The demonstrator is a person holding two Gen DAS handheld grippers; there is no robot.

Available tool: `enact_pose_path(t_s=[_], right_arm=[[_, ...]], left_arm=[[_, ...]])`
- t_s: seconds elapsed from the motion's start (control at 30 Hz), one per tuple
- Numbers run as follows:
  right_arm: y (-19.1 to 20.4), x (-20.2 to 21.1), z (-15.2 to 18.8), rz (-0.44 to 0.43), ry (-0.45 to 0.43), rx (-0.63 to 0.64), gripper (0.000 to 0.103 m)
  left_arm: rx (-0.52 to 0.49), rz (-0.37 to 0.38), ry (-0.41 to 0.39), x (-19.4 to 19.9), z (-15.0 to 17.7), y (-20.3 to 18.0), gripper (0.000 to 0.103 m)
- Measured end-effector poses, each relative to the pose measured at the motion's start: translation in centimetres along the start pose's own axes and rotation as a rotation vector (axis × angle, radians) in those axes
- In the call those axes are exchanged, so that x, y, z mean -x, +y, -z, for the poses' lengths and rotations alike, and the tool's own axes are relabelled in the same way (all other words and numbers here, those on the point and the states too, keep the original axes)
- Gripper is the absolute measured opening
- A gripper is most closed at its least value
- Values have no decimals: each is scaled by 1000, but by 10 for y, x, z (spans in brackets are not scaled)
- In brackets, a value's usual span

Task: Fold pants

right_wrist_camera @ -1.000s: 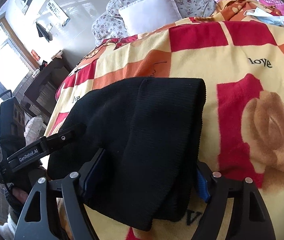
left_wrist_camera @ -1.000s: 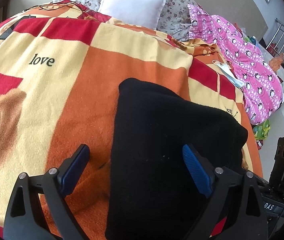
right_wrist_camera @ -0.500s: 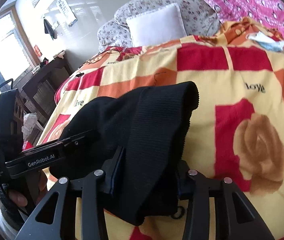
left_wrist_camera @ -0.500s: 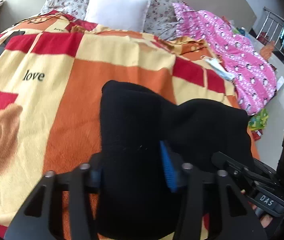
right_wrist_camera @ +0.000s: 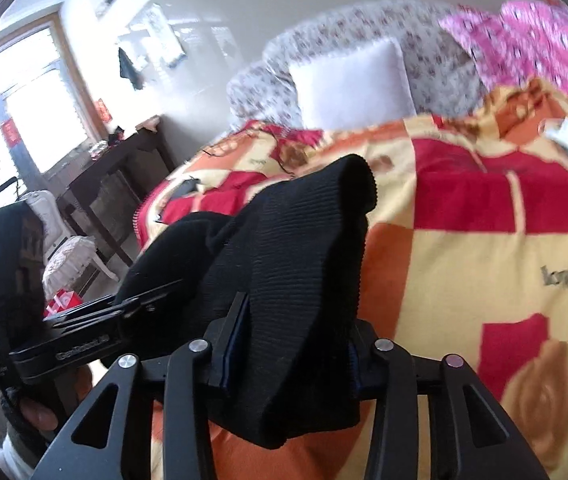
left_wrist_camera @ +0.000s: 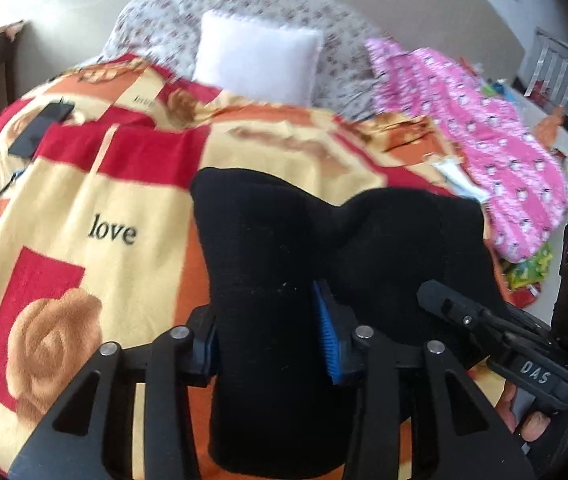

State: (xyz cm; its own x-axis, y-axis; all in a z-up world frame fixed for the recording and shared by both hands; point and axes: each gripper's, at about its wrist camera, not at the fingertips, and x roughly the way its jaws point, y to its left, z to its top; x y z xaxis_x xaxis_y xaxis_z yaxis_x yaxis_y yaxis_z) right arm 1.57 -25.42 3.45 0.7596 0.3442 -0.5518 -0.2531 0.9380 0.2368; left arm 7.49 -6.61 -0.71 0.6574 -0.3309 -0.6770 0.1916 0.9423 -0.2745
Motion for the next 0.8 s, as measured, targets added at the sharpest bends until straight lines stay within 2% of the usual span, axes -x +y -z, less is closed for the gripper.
enact_pose_path(t_s=[0.03, 0.07, 0.1, 0.13, 0.2, 0.3, 0.37, 0.47, 0.53, 0.63, 0.8], right_arm=[[-5, -13, 1, 23, 37, -5, 46], [-13, -28, 5, 69, 84, -22, 46], [-20, -39, 11, 135, 125, -32, 48], [-24, -40, 15, 127, 126, -37, 53], [-31, -29, 18, 103, 111, -60, 55], [-25, -1, 9, 161, 54, -20, 55], [-13, 14, 0, 115, 16, 9, 40], [9, 15, -14, 74, -2, 90, 28], [20, 1, -17, 69, 21, 134, 22], [22, -30, -18, 94, 58, 136, 22], [-4, -68, -17, 120, 113, 70, 20]], left_arm=[[1, -35, 30, -12, 2, 5, 42], [2, -87, 62, -24, 5, 10, 47], [6, -103, 70, -28, 8, 14, 56], [15, -99, 54, -26, 11, 19, 59], [8, -119, 35, -16, 10, 22, 63], [-15, -148, -11, -2, 3, 20, 65], [-35, -152, -28, 2, -5, 15, 68], [-62, -172, -32, -8, -15, 9, 68], [-79, -195, -17, -22, -17, 6, 68], [-105, -217, 19, -41, -20, 1, 68], [-120, -233, 29, -56, -23, -3, 73]])
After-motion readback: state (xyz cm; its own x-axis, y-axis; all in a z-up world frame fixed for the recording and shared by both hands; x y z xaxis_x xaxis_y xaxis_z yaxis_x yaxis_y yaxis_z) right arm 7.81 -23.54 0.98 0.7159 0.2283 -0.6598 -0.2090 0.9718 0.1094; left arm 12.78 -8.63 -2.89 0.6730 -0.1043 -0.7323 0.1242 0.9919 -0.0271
